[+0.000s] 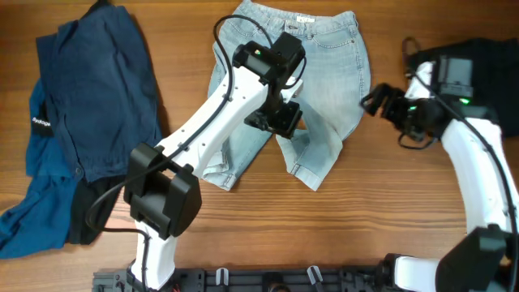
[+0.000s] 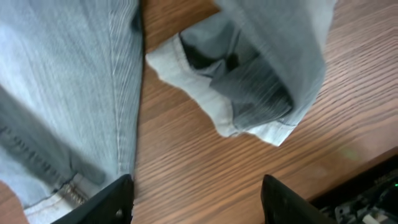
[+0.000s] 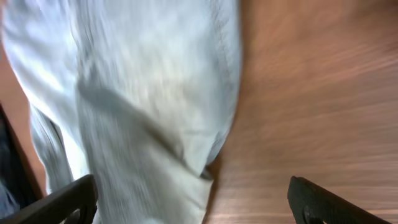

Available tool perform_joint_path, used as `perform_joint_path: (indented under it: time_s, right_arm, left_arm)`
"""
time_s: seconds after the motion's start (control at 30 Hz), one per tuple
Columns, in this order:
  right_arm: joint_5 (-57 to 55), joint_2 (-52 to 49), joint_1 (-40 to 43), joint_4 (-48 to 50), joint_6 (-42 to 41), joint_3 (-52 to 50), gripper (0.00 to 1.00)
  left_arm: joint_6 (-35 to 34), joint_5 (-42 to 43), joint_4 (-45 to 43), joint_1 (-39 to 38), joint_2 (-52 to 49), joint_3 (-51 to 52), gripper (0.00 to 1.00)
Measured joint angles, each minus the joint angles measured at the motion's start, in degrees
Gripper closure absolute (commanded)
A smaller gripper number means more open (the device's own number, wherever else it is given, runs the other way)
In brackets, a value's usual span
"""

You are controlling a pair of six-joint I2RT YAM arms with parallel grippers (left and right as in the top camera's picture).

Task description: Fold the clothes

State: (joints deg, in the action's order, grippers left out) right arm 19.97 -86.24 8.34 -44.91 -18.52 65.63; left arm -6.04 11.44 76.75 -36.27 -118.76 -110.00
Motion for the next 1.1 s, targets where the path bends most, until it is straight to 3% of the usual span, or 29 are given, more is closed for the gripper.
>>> perform_joint_path:
  time_s: [0.17, 0.4, 0.57, 0.63, 0.7, 0.77, 0.97, 1.1]
  right_arm:
    - [2.3, 2.3, 8.3, 2.7, 2.0, 0.2, 0.02]
    - [3.5, 2.3, 9.2, 3.8, 3.8, 0.2, 0.02]
    - [3.6, 2.3, 9.2, 4.3, 3.9, 0.2, 0.02]
    - [3.6, 2.3, 9.2, 4.4, 4.1, 0.2, 0.02]
    - [3.6, 2.3, 9.2, 4.6, 4.3, 0.2, 0.02]
    - [3.6, 2.3, 9.2, 4.7, 4.5, 0.2, 0.02]
    - [3.6, 2.3, 9.2, 3.6, 4.7, 0.2, 0.02]
    - [4.4, 2.3, 9.2, -2.1, 4.7, 0.2, 0.02]
  left_arm:
    - [0.0, 0.3, -7.3, -2.3, 0.5, 5.0, 0.34]
    - [-0.4, 1.7, -19.3, -5.8, 0.6, 13.6, 0.34]
    - [-1.2, 2.2, -25.2, -7.1, 0.6, 16.8, 0.39]
    - [-2.2, 2.2, -27.9, -7.3, 0.6, 18.5, 0.47]
    - [-3.3, 2.2, -30.7, -7.4, 0.6, 20.6, 0.8]
    - [-4.8, 2.2, -32.0, -7.5, 0.6, 22.8, 0.96]
    - [-8.1, 4.5, -32.7, -7.5, 1.0, 21.7, 0.96]
    - [-8.7, 10.2, -32.8, -6.6, 6.5, 14.3, 0.96]
